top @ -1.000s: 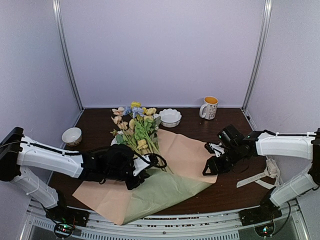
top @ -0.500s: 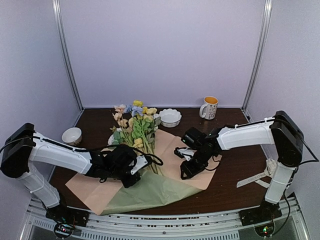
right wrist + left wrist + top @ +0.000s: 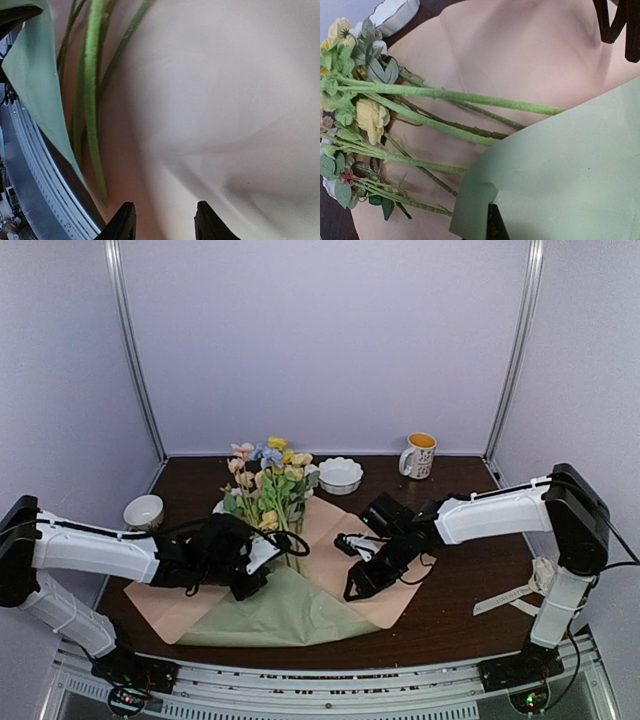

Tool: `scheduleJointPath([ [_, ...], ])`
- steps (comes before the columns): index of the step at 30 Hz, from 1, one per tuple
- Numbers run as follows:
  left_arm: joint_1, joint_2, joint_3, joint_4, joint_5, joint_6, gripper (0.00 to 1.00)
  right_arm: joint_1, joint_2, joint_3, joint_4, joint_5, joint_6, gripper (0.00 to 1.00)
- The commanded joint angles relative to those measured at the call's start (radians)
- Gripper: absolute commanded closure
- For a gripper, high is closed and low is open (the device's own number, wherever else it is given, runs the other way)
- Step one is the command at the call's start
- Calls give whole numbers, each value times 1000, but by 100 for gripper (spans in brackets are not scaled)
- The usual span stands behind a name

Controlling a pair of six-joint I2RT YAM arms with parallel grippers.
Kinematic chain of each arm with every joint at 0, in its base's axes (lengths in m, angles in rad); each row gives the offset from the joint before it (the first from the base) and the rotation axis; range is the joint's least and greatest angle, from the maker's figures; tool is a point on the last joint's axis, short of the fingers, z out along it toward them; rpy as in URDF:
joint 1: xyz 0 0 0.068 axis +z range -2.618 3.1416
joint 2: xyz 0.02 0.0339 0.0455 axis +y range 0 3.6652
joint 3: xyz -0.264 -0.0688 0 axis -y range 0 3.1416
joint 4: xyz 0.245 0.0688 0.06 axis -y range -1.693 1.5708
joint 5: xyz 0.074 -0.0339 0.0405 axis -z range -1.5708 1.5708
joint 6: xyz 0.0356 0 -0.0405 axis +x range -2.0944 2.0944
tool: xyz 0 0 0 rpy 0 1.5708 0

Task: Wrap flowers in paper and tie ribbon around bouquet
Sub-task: Fold the bottom corner of the flattened wrapping paper at the center of the board.

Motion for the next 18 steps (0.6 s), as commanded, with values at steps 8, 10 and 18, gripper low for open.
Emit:
scheduleJointPath([
  [8, 1, -117, -72, 143, 81, 47, 100, 11, -138, -129, 267, -273, -29, 57],
  [10, 1, -88, -53, 121, 74, 44, 100, 19, -133, -131, 259, -241, -30, 56],
  [18, 1, -28, -25, 88, 13, 16, 100, 53, -101, -152, 225, -221, -66, 54],
])
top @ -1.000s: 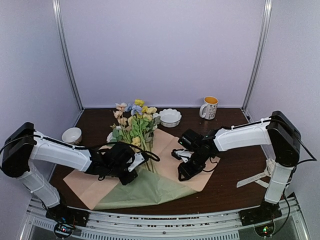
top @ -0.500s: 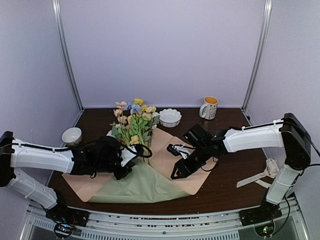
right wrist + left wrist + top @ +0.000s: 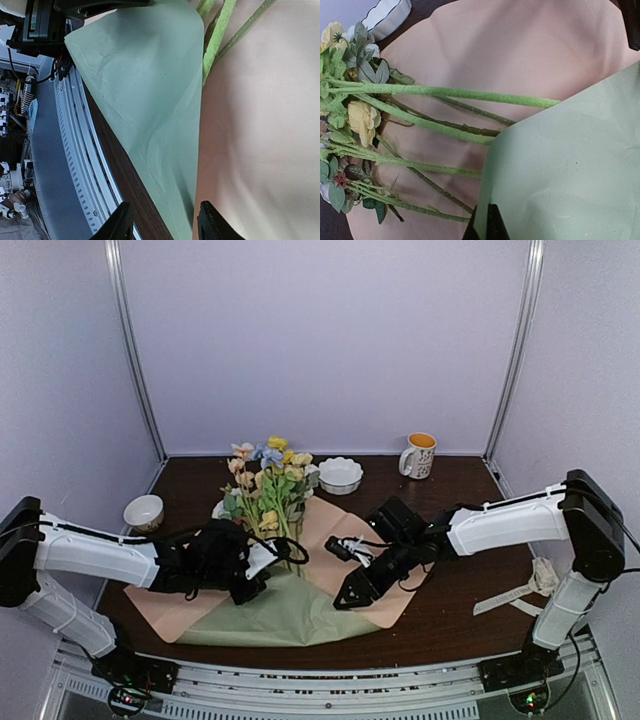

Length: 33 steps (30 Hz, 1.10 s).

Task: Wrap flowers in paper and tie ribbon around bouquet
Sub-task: Fold the bottom corner of the flattened wrapping paper at the center of the board, then unfold the fold line on the 1/4-folded wrapping paper.

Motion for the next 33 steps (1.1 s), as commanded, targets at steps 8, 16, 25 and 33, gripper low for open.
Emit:
scheduleJointPath([
  [8, 1, 7, 29, 9, -12, -44, 100, 18, 62, -21, -37, 60, -38, 54],
  [16, -2, -81, 20, -31, 288, -58, 100, 21, 30, -40, -69, -1, -87, 61],
  [25, -31, -248, -37, -66, 515, -118, 100, 58, -22, -77, -99, -67, -158, 62],
  [33, -35, -270, -37, -94, 339, -133, 100, 60, -13, -52, -97, -55, -148, 65],
])
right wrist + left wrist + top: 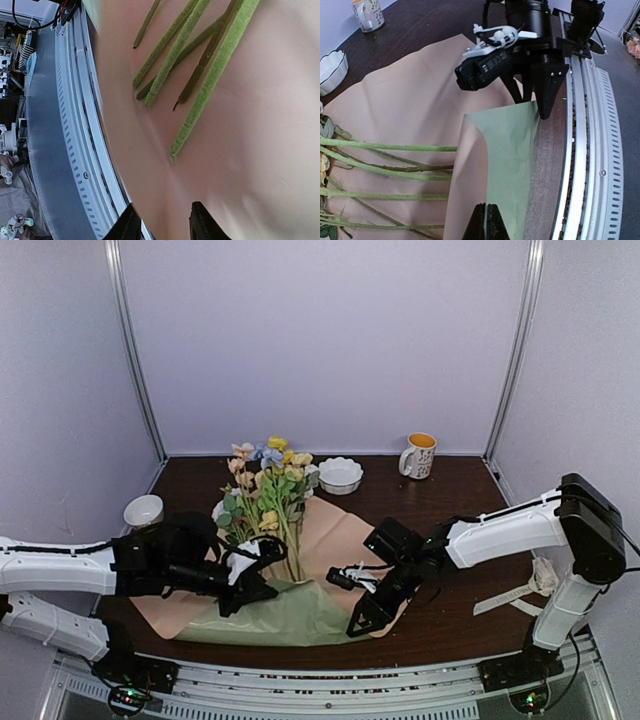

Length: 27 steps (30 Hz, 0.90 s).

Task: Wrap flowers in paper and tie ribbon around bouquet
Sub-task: Unfold the fold line on the 1/4-folded wrapping paper.

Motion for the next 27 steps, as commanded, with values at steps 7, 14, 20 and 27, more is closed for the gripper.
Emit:
scheduleJointPath([
  [7, 1, 154, 54, -73, -315, -75, 100, 3, 38, 75, -59, 69, 11, 91],
  [14, 2, 211, 81, -121, -411, -133, 100, -6, 78, 104, -72, 106, 46, 100],
  [20, 2, 237, 82, -135, -461, -176, 97, -9, 109, 121, -86, 137, 65, 100],
  [27, -71, 211, 147, -220, -600, -199, 52, -12, 129, 142, -102, 177, 100, 100],
])
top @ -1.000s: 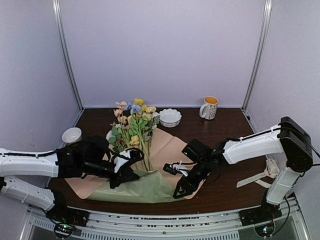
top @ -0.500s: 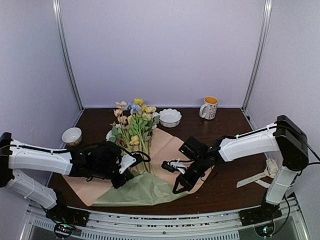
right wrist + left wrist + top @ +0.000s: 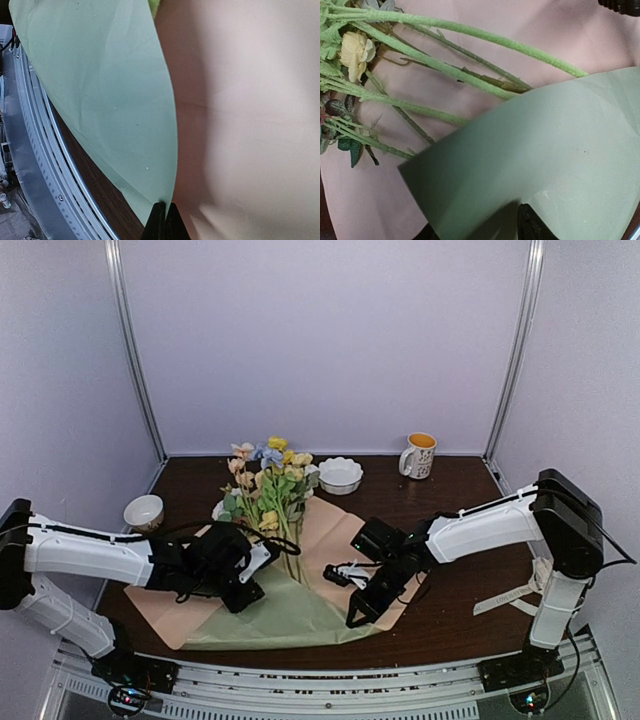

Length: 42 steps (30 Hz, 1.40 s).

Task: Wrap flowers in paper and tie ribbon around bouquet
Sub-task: Unfold the fold line on the 1/4-folded wrapping paper.

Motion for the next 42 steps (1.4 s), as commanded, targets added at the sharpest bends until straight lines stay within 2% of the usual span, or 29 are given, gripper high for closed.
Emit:
scheduleJointPath([
  [1, -90, -53, 81, -60, -154, -18, 52, -6, 13, 35, -23, 49, 34, 100],
  [5, -242, -76, 162, -159, -240, 12, 50, -7, 13, 38, -21, 53, 62, 100],
  [7, -297, -64, 194, -203, -210, 8, 50, -8, 13, 34, -18, 54, 75, 100],
  [11, -338, -33, 212, -254, -133, -52, 55, -7, 6, 26, -2, 61, 97, 100],
  [16, -391, -19, 246, -267, -110, -75, 63, -7, 19, 36, -2, 69, 113, 100],
  [24, -431, -8, 329, -297, -103, -85, 68, -11, 35, 36, 16, 58, 127, 100],
  [29, -419, 40, 247, -339, -112, -168, 85, -11, 20, 27, 34, 52, 132, 100],
  [33, -377, -10, 186, -406, -119, -247, 87, -10, 16, 27, 52, 42, 135, 100],
  [37, -355, 38, 185, -538, -117, -287, 89, -9, 7, 22, 63, 39, 135, 100],
  [40, -365, 108, 168, -452, -25, -234, 91, -9, 7, 15, 77, 48, 135, 100],
  [42, -367, 160, 165, -411, -15, -228, 93, -9, 13, 16, 82, 53, 135, 100],
])
